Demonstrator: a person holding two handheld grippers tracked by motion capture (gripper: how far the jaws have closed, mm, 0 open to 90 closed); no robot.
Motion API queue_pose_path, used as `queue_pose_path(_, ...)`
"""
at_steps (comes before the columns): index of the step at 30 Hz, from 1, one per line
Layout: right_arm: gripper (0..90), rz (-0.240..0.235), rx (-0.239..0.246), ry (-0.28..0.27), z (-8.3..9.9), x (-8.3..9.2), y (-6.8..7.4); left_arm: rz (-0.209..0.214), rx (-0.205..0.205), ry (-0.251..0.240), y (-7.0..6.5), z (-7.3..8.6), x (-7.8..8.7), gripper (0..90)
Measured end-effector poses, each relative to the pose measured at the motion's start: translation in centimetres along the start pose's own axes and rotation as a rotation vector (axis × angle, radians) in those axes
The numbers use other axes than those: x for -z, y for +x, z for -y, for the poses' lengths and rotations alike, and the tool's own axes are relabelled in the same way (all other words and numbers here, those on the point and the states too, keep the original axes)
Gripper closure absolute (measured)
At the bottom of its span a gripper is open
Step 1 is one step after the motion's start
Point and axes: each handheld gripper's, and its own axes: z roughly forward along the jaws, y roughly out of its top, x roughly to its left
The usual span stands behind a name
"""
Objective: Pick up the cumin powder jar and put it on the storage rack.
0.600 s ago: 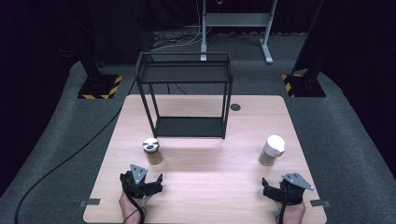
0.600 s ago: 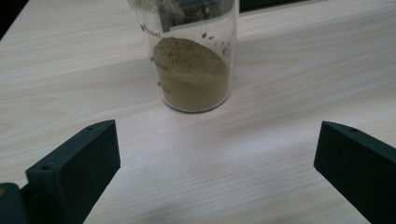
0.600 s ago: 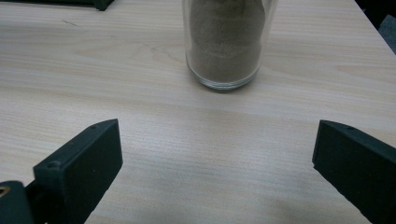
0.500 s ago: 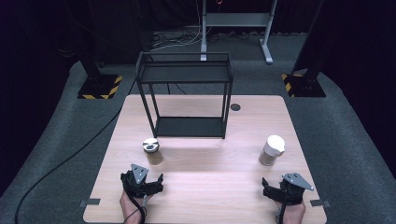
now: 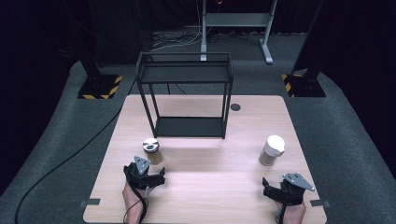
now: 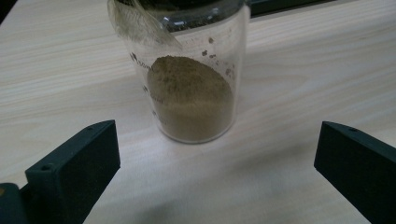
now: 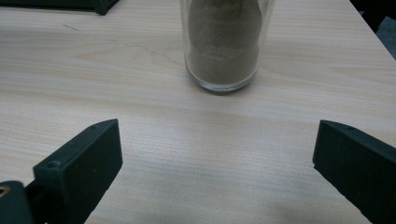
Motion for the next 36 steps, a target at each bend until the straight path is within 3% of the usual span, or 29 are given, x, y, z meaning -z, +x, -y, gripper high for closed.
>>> queue_pose_path(6, 0.3, -0.001, 0.002, -0.003, 0.1, 0.0, 0.0, 0.003, -0.005, 0.001, 0.5, -1.2, -1.5, 0.0)
queue_pose_path(10, 0.3, 0.001, 0.001, -0.004, 0.1, 0.0, 0.0, -0.022, -0.015, -0.015, 0.5, -1.9, -2.5, 0.0)
queue_pose_path(16, 0.2, 0.006, 0.002, -0.003, 0.1, 0.0, 0.1, -0.007, -0.008, -0.022, 1.4, -3.1, -4.1, 0.0)
queue_pose_path(17, 0.2, 0.006, 0.001, -0.004, 0.1, 0.0, 0.1, 0.009, -0.003, -0.030, 1.8, -3.1, -4.3, 29.5)
queue_pose_path(18, 0.2, 0.007, 0.001, -0.004, 0.1, 0.0, 0.1, 0.052, 0.035, -0.030, 2.7, -3.2, -4.5, 30.8)
queue_pose_path(19, 0.2, 0.007, 0.000, -0.006, 0.1, 0.1, 0.1, 0.028, 0.034, -0.021, 2.5, -3.6, -4.7, 30.9)
queue_pose_path(25, 0.2, 0.006, 0.002, -0.008, 0.2, 0.1, 0.1, 0.055, 0.044, -0.020, 3.2, -3.5, -4.4, 30.9)
queue_pose_path(36, 0.2, 0.007, 0.000, -0.013, 0.2, 0.1, 0.1, 0.075, 0.044, -0.028, 2.8, -2.6, -2.8, 30.9)
